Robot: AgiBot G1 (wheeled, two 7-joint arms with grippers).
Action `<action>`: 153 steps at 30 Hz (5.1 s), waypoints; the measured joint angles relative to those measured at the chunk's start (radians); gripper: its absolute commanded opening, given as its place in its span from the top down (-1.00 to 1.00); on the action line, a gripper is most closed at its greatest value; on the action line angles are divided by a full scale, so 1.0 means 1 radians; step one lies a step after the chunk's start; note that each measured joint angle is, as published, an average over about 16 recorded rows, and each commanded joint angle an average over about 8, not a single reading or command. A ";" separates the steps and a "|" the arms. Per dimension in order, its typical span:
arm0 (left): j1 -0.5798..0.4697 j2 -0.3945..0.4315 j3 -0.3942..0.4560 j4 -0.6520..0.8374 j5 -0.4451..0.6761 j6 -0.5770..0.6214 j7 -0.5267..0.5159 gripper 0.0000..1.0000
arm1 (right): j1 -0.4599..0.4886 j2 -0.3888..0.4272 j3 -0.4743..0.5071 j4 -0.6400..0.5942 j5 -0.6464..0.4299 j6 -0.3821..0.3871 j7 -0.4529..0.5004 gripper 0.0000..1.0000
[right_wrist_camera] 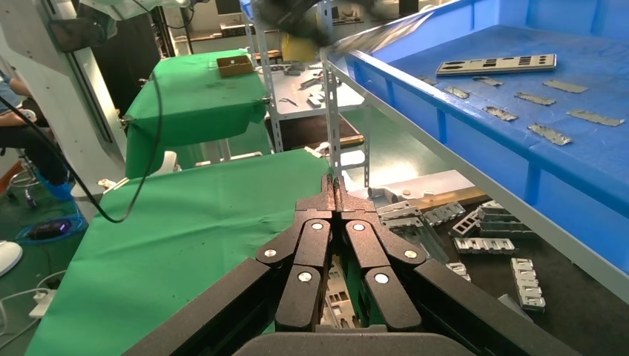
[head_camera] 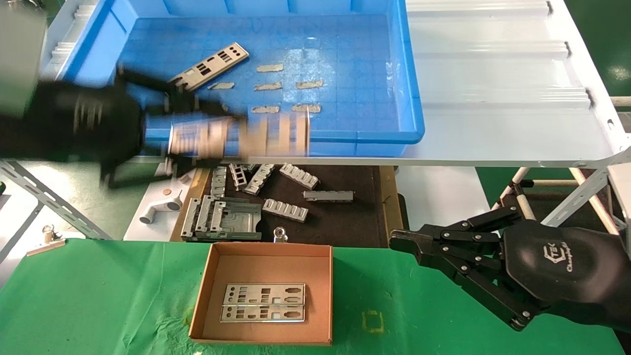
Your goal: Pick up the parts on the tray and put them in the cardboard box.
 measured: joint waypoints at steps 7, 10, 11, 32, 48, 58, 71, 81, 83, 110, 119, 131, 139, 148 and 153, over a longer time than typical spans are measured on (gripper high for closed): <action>0.113 -0.075 0.111 -0.194 -0.036 -0.067 -0.019 1.00 | 0.000 0.000 0.000 0.000 0.000 0.000 0.000 1.00; 0.171 -0.077 0.147 -0.237 -0.006 -0.127 -0.009 1.00 | 0.000 0.000 0.000 0.000 0.000 0.000 0.000 1.00; 0.192 -0.074 0.158 -0.248 0.008 -0.151 -0.004 1.00 | 0.000 0.000 0.000 0.000 0.000 0.000 0.000 1.00; 0.419 0.121 0.273 -0.148 0.236 -0.513 0.100 -0.36 | 0.000 0.000 0.000 0.000 0.000 0.000 0.000 1.00; 0.399 0.192 0.275 0.016 0.231 -0.477 0.162 -1.00 | 0.000 0.000 0.000 0.000 0.000 0.000 0.000 1.00; 0.396 0.176 0.242 0.039 0.181 -0.413 0.159 -1.00 | 0.000 0.000 0.000 0.000 0.000 0.000 0.000 -0.01; 0.460 0.129 0.112 -0.045 0.102 -0.348 0.074 -1.00 | 0.000 0.000 0.000 0.000 0.000 0.000 0.000 -1.00; 0.522 0.086 -0.007 -0.132 0.038 -0.297 -0.002 -1.00 | 0.000 0.000 0.000 0.000 0.000 0.000 0.000 -1.00; 0.534 0.077 -0.031 -0.149 0.025 -0.286 -0.017 -1.00 | 0.000 0.000 0.000 0.000 0.000 0.000 0.000 -1.00; 0.701 -0.039 -0.354 -0.383 -0.149 -0.147 -0.220 -1.00 | 0.000 0.000 0.000 0.000 0.000 0.000 0.000 -1.00; 0.748 -0.071 -0.445 -0.448 -0.198 -0.108 -0.276 -1.00 | 0.000 0.000 0.000 0.000 0.000 0.000 0.000 -1.00; 0.765 -0.083 -0.476 -0.471 -0.217 -0.093 -0.294 -1.00 | 0.000 0.000 0.000 0.000 0.000 0.000 0.000 -1.00; 0.761 -0.080 -0.468 -0.465 -0.211 -0.097 -0.291 -1.00 | 0.000 0.000 0.000 0.000 0.000 0.000 0.000 -1.00; 0.758 -0.078 -0.463 -0.462 -0.208 -0.100 -0.289 -1.00 | 0.000 0.000 0.000 0.000 0.000 0.000 0.000 -1.00; 0.757 -0.078 -0.462 -0.461 -0.207 -0.101 -0.288 -1.00 | 0.000 0.000 0.000 0.000 0.000 0.000 0.000 -1.00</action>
